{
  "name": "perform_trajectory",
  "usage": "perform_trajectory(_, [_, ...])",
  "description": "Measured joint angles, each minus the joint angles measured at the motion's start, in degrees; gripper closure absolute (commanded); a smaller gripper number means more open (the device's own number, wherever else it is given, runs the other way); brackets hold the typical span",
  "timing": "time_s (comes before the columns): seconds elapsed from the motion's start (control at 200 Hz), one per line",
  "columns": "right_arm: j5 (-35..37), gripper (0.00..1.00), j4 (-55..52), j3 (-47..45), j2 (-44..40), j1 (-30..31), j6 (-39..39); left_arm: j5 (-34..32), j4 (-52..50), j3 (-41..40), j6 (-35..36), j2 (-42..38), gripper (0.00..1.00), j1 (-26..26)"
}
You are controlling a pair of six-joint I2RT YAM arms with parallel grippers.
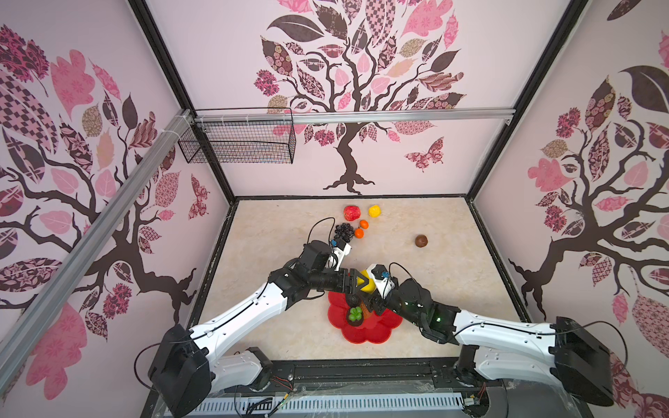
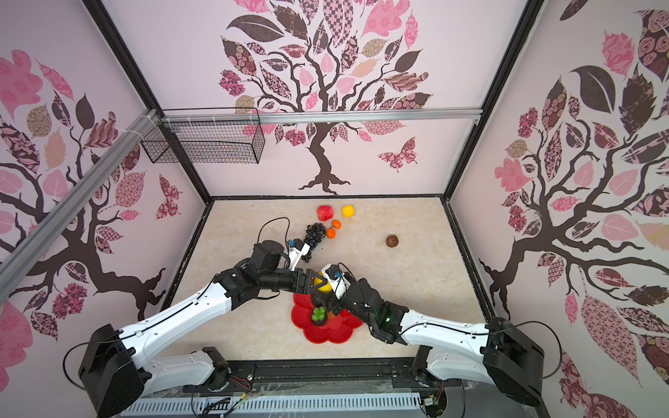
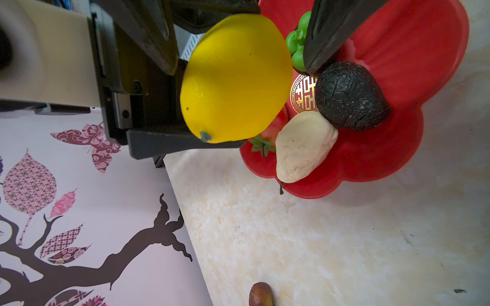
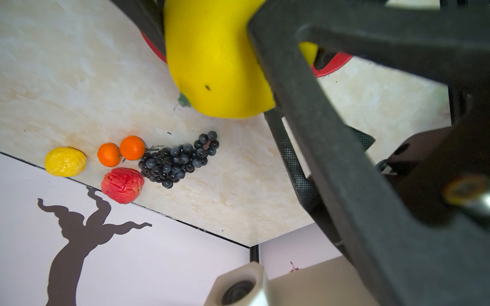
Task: Arrange fruit in a fruit bowl
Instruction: Place the fruit in the fruit bowl.
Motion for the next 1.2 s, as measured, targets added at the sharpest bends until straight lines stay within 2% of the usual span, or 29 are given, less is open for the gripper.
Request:
perform_trajectory(0.135, [0.13, 0.41, -0.07, 0.28, 0.74, 0.61, 0.02, 0.63, -0.04, 0.04, 0.26, 0.66, 0.32, 0.09])
perform_trajectory(0.455, [0.66, 0.41, -0.04, 0.61, 1.62, 1.36, 0.02, 1.27, -0.15, 0.11, 1.09, 1.60, 0.27, 0.26])
perform_trajectory(0.735, [1.25, 0.41, -0.28, 0.72, 1.97, 1.55, 0.09, 1.29, -0.11, 0.11, 1.44, 2.27, 0.42, 0.31])
perform_trajectory(0.915, [1.64, 0.40, -0.48, 0.72, 2.29, 1.70, 0.24, 1.31, -0.13, 0.11, 2.36, 2.58, 0.48, 0.31])
perform_trajectory(1.2, [3.50, 0.26, -0.42, 0.72, 2.36, 2.14, 0.76, 0.79, 0.20, 0.11, 3.08, 2.58, 0.50, 0.24])
